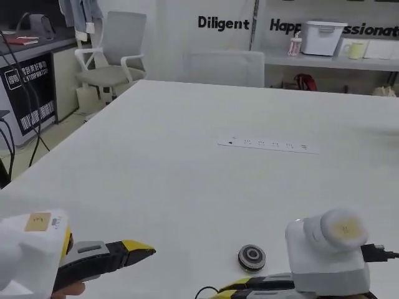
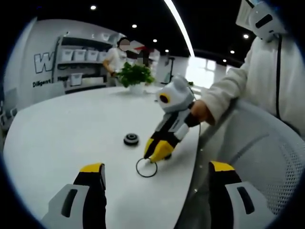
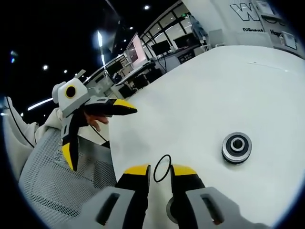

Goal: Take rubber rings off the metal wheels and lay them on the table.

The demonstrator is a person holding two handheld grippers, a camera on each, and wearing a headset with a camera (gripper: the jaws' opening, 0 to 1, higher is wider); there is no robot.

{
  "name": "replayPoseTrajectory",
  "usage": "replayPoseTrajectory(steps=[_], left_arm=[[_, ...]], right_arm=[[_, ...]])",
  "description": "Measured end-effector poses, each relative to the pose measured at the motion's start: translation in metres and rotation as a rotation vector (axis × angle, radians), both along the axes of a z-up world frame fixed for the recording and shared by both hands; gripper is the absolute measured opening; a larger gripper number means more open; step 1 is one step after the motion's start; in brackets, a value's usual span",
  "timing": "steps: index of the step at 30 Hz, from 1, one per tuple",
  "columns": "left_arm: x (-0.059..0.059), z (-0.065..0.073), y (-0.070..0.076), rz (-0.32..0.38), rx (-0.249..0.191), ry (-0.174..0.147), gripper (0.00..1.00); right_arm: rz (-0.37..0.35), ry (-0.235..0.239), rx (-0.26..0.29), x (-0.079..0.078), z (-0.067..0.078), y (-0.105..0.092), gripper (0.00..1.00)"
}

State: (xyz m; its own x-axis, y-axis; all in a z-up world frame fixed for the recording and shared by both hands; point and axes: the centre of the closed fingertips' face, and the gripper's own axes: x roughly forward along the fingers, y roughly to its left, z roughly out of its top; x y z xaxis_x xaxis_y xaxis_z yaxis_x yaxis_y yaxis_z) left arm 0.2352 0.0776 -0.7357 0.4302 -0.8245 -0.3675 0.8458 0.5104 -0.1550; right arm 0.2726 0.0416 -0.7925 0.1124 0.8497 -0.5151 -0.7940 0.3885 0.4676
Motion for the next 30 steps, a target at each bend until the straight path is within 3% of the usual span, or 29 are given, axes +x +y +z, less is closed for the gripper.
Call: replayPoseTrajectory(steps=[2,9,17,20,24,30], left_arm=[[0.000,0.000,0.000,0.001,0.000,-0.001,0.91],[0.000,0.000,0.000,0.002,0.001,0.003,0.91],[0.000,-0.001,0.000,0.004,0.003,0.006,0.91],[0.000,-0.001,-0.001,0.007,0.005,0.008,0.90],[0.000,0.000,0.000,0.015,0.003,0.008,0.90],[0.001,-0.001,0.001,0.027,0.005,0.016,0.88]], right_arm=[[0.003,0.007,-0.004,-0.001,-0.001,0.000,0.17],[0.018,-0.064,-0.037,0.002,-0.001,-0.001,0.24],[0.013,-0.083,-0.033,0.008,0.004,-0.005,0.24],[0.016,-0.105,-0.036,0.010,0.010,-0.006,0.24],[0.024,-0.170,-0.025,0.015,0.025,-0.008,0.25],[0.008,-0.238,0.019,0.025,0.052,-0.014,0.25]])
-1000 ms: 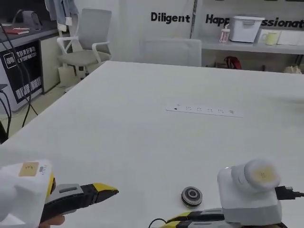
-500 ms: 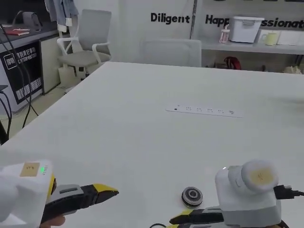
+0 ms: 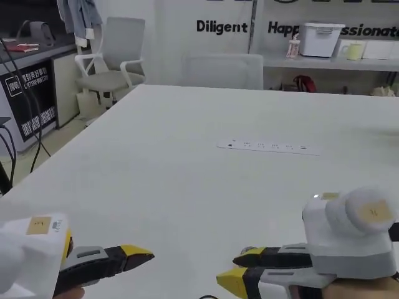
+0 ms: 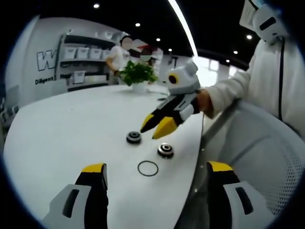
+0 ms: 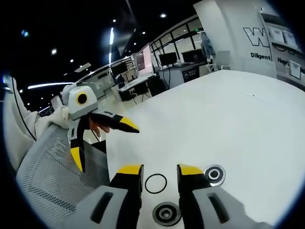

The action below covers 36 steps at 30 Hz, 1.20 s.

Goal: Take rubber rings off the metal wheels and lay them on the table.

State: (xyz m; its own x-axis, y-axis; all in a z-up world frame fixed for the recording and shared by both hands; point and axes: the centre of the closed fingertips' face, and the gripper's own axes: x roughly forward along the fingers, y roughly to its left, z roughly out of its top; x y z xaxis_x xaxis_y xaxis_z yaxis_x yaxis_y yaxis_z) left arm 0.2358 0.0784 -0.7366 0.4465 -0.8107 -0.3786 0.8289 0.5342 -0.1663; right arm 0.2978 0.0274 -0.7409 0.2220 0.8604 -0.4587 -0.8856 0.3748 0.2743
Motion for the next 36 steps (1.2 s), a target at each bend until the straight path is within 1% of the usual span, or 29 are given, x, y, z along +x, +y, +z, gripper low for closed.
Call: replayPoseTrajectory(steps=[3,9,11,12,14,17,19,22,24,27,30,32,33,34,36], left_arm=[[0.001,0.001,0.000,0.003,-0.004,0.000,0.88],[0.001,0.001,0.001,0.007,-0.003,0.002,0.87],[0.001,0.001,0.001,0.009,-0.003,0.003,0.87],[0.001,0.001,0.001,0.009,-0.003,0.003,0.87],[0.001,0.001,0.002,0.009,-0.003,0.003,0.87],[0.001,0.001,0.001,0.007,-0.004,0.005,0.86],[0.001,0.001,0.001,0.006,-0.004,0.006,0.86],[0.001,0.001,0.001,0.006,-0.005,0.006,0.86],[0.001,0.001,0.000,0.006,-0.007,0.006,0.86],[0.000,0.004,-0.002,-0.002,-0.020,0.002,0.86],[-0.001,0.005,-0.003,-0.010,-0.027,0.002,0.85],[0.003,0.008,-0.002,0.006,-0.037,0.001,0.86],[0.004,0.011,-0.002,0.015,-0.043,-0.005,0.86],[0.006,0.015,-0.001,0.024,-0.053,-0.017,0.85],[0.007,0.023,-0.001,0.026,-0.058,-0.037,0.85]], right_arm=[[-0.005,-0.025,0.017,0.003,0.010,-0.003,0.26],[-0.004,-0.095,0.051,0.007,0.033,-0.011,0.28],[-0.010,-0.105,0.072,0.008,0.041,-0.015,0.28],[-0.011,-0.106,0.078,0.008,0.043,-0.016,0.28],[-0.025,-0.122,0.100,0.011,0.051,-0.021,0.28],[-0.039,-0.165,0.105,0.014,0.060,-0.030,0.26],[-0.060,-0.193,0.121,0.018,0.067,-0.036,0.26],[-0.079,-0.197,0.149,0.020,0.074,-0.045,0.27],[-0.091,-0.193,0.167,0.021,0.076,-0.051,0.27],[-0.105,-0.186,0.171,0.022,0.074,-0.059,0.28],[-0.107,-0.174,0.166,0.020,0.069,-0.062,0.28],[-0.100,-0.173,0.151,0.019,0.065,-0.063,0.28],[-0.096,-0.166,0.143,0.018,0.062,-0.063,0.29],[-0.092,-0.154,0.133,0.017,0.058,-0.064,0.29],[-0.086,-0.147,0.126,0.016,0.054,-0.064,0.31]])
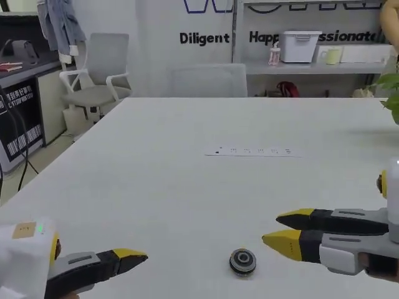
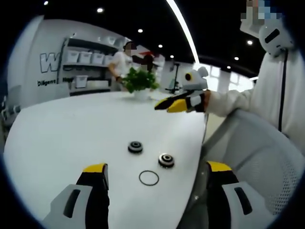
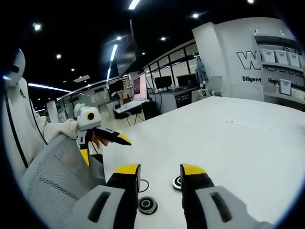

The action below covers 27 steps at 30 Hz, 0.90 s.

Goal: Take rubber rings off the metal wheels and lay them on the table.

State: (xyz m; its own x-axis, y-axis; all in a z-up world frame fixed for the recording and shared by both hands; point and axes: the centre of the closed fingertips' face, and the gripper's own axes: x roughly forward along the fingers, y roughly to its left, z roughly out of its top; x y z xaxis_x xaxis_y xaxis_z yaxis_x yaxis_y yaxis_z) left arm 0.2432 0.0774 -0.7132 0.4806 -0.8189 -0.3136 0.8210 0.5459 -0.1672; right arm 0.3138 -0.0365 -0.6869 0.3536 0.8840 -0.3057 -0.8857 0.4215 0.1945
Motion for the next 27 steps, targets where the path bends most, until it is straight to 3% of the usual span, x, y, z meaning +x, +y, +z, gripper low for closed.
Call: replayPoseTrajectory(steps=[6,9,16,19,21,27], left_arm=[[0.002,0.027,-0.009,-0.034,-0.006,-0.061,0.86],[0.005,0.043,-0.013,-0.059,0.043,-0.117,0.84],[0.020,0.077,-0.019,-0.072,0.074,-0.207,0.83],[0.022,0.076,-0.021,-0.122,0.152,-0.231,0.82],[0.024,0.069,-0.021,-0.141,0.205,-0.226,0.82],[0.027,0.071,-0.040,-0.188,0.208,-0.243,0.81]], right_arm=[[0.022,0.046,0.005,-0.003,-0.009,0.001,0.31],[0.034,0.053,-0.011,-0.006,-0.014,0.001,0.31],[0.050,0.072,-0.028,-0.008,-0.021,-0.001,0.31],[0.055,0.076,-0.028,-0.009,-0.023,0.000,0.31],[0.062,0.081,-0.030,-0.010,-0.024,0.000,0.31],[0.068,0.086,-0.036,-0.012,-0.026,0.002,0.31]])
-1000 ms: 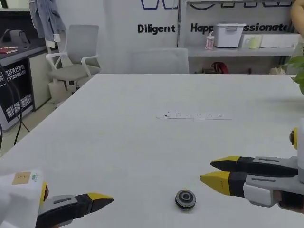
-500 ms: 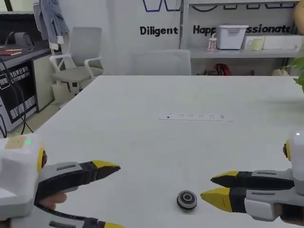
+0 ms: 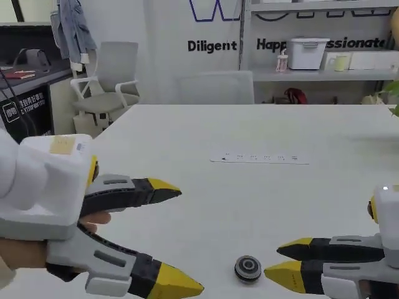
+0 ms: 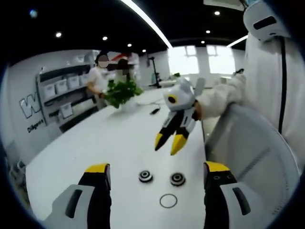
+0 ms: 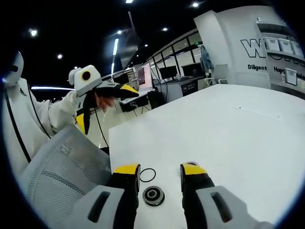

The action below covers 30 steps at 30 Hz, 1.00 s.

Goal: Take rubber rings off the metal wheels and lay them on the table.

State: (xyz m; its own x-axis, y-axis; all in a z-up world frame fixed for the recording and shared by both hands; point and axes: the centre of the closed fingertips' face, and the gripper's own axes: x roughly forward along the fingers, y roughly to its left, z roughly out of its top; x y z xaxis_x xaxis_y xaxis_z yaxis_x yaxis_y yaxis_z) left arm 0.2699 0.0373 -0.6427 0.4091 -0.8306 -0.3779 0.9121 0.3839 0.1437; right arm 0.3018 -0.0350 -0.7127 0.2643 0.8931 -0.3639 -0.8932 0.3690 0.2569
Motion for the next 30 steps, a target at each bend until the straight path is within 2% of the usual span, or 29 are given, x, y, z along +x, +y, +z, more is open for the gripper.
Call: replayPoseTrajectory(steps=[5,8,11,15,20,26,30], left_arm=[[0.008,0.011,-0.021,-0.037,-0.026,-0.018,0.81],[0.012,0.016,-0.033,-0.061,-0.028,-0.033,0.80],[0.017,0.017,-0.045,-0.092,-0.014,-0.046,0.79],[0.023,0.015,-0.054,-0.108,-0.014,-0.045,0.78],[0.033,-0.002,-0.061,-0.097,0.008,-0.042,0.74],[0.030,-0.033,-0.066,-0.081,-0.002,0.018,0.69],[0.026,-0.051,-0.065,-0.069,-0.003,0.039,0.67]], right_arm=[[0.006,0.004,-0.012,-0.003,-0.003,0.001,0.31],[0.012,0.005,-0.025,-0.005,-0.006,0.001,0.31],[0.015,0.008,-0.030,-0.006,-0.007,0.001,0.31],[0.019,0.022,-0.039,-0.007,-0.012,-0.001,0.31],[0.030,0.035,-0.047,-0.008,-0.017,-0.003,0.31],[0.053,0.042,-0.091,-0.012,-0.028,-0.004,0.30],[0.074,0.061,-0.105,-0.016,-0.035,-0.003,0.30]])
